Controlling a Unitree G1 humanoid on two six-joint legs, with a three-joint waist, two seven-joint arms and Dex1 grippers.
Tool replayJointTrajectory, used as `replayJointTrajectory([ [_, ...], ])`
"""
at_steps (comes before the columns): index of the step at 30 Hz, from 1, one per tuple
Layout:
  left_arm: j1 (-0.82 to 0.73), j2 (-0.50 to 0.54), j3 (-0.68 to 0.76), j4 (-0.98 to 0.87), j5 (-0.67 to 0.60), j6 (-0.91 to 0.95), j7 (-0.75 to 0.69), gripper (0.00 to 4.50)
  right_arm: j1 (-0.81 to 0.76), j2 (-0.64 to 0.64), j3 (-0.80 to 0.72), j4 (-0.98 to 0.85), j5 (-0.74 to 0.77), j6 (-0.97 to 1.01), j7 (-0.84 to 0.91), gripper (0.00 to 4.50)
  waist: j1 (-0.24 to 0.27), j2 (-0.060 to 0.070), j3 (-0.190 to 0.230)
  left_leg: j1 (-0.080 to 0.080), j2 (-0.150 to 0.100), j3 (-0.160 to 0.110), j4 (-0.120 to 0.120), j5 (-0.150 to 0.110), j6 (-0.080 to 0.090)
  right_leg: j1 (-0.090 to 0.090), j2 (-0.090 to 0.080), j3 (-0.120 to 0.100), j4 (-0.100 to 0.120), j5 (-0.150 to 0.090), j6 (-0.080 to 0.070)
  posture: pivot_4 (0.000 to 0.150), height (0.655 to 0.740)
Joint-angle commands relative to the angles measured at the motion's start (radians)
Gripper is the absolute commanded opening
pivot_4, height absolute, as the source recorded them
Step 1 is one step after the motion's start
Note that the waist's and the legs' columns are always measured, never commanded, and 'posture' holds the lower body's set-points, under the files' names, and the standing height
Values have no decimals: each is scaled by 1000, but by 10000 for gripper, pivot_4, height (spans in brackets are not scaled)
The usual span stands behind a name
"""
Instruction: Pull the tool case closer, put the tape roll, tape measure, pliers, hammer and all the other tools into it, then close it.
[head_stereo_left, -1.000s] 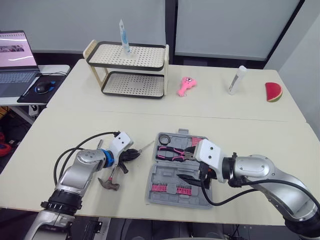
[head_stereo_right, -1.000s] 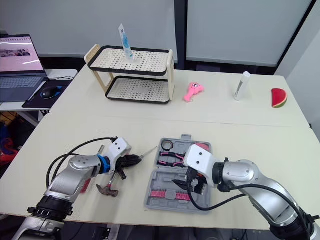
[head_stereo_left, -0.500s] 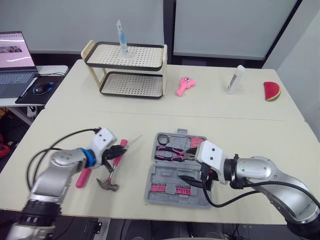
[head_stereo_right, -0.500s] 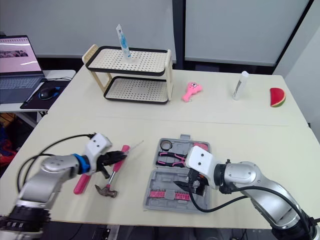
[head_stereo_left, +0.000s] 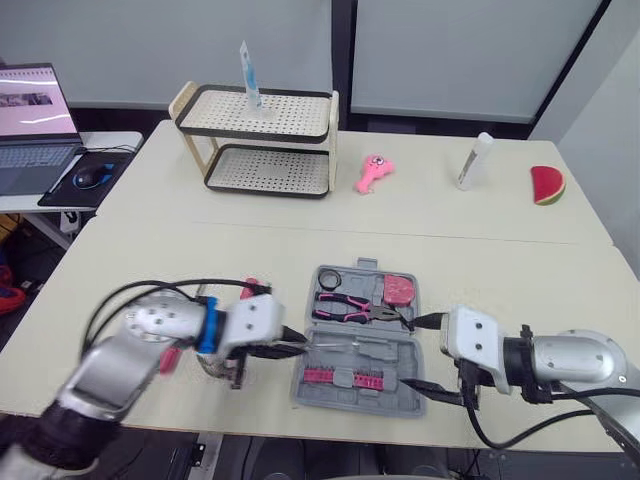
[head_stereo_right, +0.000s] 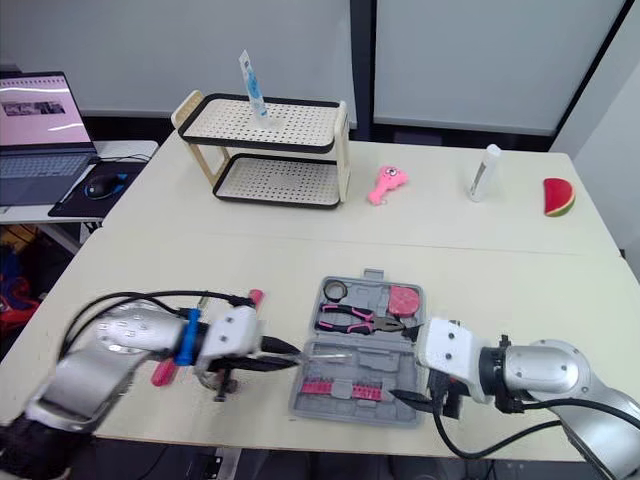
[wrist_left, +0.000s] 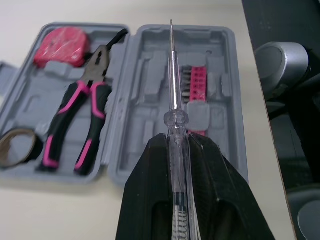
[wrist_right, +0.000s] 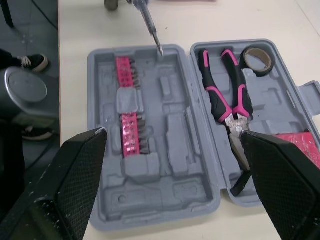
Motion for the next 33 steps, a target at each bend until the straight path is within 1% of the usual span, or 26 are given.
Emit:
replayJointTrajectory([
  [1, -61, -38, -110, 19, 118, -22, 33, 2064, 12, -7, -25, -19, 3, -30, 19, 45000, -4, 0, 0, 1, 0, 0, 0, 0, 0, 1, 1, 1, 0, 0, 0, 1500, 7350],
  [7, -176, -137, -217, 111, 230, 29, 79, 2064, 12, -27, -15, -8, -18, 23, 0, 45000, -2, 0, 0, 2, 1, 0, 0, 0, 0, 1, 2, 2, 0, 0, -1, 1500, 7350],
  [14, -238, -199, -266, 186, 279, 33, 84, 2064, -25, -16, 4, -1, -29, 78, -25, 45000, -3, 0, 0, 2, 1, 0, -1, 0, 0, 1, 2, 2, -1, 0, -1, 1500, 7350],
  [33, -255, -264, -290, 264, 343, 0, 105, 2064, -22, 1, 23, -7, -35, 90, -40, 45000, -1, 0, 0, 2, 1, 0, 0, 0, 0, 1, 2, 2, -1, 0, -1, 1500, 7350],
])
